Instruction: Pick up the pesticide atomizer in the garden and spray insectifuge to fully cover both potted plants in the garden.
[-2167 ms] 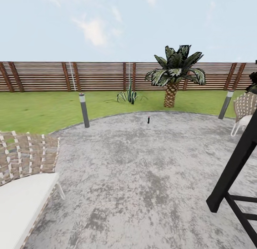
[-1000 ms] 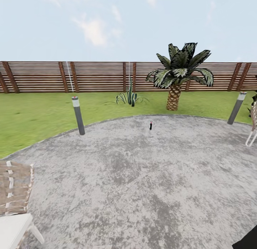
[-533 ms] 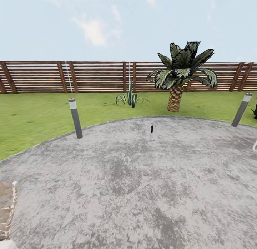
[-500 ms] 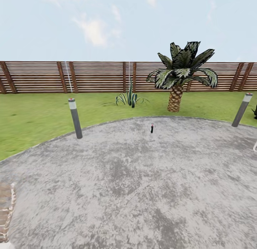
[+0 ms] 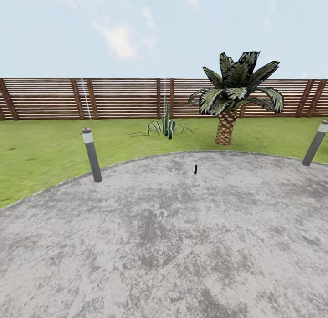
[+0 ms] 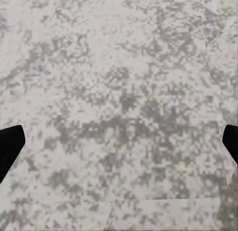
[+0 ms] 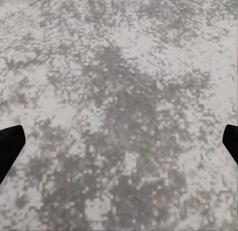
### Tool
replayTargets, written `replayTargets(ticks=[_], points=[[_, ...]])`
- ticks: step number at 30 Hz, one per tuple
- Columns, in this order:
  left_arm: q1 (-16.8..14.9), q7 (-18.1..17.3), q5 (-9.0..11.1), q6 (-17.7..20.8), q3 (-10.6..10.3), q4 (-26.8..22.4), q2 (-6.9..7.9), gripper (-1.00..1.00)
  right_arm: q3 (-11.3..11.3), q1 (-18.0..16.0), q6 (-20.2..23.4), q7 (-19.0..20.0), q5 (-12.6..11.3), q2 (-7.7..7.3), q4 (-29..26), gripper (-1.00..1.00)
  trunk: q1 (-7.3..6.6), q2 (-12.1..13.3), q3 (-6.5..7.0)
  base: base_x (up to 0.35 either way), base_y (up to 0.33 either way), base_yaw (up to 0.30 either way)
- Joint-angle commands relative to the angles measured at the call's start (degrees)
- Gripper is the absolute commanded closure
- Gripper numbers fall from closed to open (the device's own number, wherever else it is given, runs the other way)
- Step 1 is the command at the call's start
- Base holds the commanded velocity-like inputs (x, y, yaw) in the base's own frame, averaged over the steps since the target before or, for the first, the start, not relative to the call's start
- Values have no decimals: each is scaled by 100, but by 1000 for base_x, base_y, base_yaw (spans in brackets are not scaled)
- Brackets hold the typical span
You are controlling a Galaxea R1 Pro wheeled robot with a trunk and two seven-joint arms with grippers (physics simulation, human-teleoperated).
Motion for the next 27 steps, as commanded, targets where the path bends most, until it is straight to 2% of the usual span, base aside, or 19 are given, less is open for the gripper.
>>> replayTargets(ticks=[1,27], points=[[-3,4,0,-19,6,5,-1,-100,-6,-3,-18,-1,5,-1,3,-100,2,-2,-5,338,0,0],[-3,4,0,-19,6,5,-1,-100,-6,-3,-16,2,5,1,3,-100,2,-2,-5,338,0,0]])
